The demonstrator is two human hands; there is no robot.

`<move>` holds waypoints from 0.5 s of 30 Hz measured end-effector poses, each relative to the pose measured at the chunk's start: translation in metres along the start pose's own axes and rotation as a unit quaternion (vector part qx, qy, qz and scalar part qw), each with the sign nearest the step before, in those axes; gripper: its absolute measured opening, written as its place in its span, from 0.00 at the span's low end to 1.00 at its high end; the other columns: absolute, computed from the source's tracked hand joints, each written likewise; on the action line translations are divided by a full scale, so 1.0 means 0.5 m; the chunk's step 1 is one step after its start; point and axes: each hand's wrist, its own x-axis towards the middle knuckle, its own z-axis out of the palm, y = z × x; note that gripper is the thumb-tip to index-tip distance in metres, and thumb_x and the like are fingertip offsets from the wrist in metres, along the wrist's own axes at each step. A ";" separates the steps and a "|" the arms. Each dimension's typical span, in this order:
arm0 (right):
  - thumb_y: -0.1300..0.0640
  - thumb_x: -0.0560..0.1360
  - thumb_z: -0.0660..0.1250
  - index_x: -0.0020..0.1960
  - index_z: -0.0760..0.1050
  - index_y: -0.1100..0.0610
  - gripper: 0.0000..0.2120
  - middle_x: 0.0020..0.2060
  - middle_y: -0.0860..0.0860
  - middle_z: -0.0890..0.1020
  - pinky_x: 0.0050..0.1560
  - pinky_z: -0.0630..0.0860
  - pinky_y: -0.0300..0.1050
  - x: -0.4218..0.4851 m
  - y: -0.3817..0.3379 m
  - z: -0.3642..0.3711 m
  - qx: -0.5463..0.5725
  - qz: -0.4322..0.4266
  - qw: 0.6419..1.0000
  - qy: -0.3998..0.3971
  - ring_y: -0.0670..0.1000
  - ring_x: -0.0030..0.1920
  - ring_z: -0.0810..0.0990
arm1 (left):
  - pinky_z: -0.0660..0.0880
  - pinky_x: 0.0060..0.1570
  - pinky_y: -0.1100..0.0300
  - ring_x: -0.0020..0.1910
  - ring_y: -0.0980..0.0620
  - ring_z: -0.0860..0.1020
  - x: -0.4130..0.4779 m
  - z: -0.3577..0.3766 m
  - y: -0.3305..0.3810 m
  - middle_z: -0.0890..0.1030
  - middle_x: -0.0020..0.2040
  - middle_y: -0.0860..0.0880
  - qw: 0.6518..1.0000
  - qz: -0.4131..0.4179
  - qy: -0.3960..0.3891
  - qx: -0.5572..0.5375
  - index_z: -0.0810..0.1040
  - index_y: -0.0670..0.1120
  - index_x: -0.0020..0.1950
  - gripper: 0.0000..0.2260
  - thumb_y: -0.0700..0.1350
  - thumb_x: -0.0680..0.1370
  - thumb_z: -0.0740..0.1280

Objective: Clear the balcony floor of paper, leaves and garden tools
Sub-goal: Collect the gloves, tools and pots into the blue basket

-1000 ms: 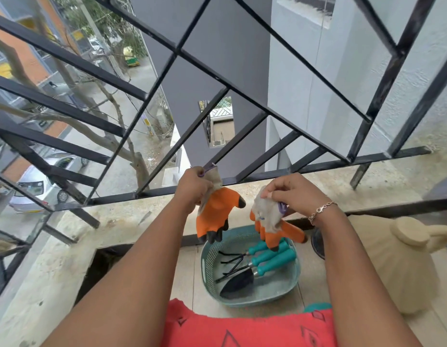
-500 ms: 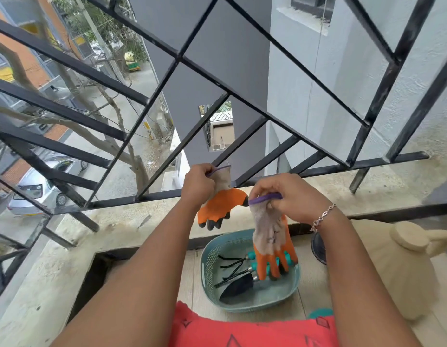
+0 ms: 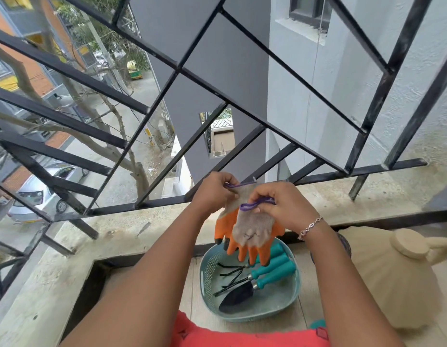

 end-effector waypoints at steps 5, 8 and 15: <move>0.65 0.70 0.70 0.42 0.81 0.53 0.08 0.43 0.50 0.78 0.49 0.72 0.40 0.001 -0.003 0.011 0.005 -0.018 1.000 0.017 0.49 0.46 0.77 | 0.75 0.38 0.55 0.35 0.48 0.73 -0.007 0.008 0.013 0.76 0.35 0.44 0.998 0.017 -0.057 -0.025 0.76 0.46 0.37 0.12 0.29 0.71 0.67; 0.65 0.69 0.71 0.40 0.79 0.52 0.08 0.43 0.51 0.80 0.48 0.75 0.43 0.001 0.002 0.016 0.009 -0.019 0.998 0.056 0.49 0.45 0.78 | 0.69 0.26 0.68 0.27 0.58 0.71 -0.015 0.014 0.027 0.74 0.32 0.46 0.994 0.026 -0.101 -0.042 0.75 0.44 0.37 0.11 0.29 0.73 0.66; 0.64 0.69 0.71 0.42 0.78 0.55 0.06 0.42 0.46 0.71 0.46 0.72 0.37 0.005 0.027 0.017 -0.017 0.000 0.995 0.102 0.46 0.45 0.73 | 0.74 0.30 0.68 0.28 0.62 0.75 -0.013 0.024 0.040 0.76 0.34 0.47 0.983 0.029 -0.167 -0.072 0.75 0.42 0.42 0.10 0.28 0.75 0.62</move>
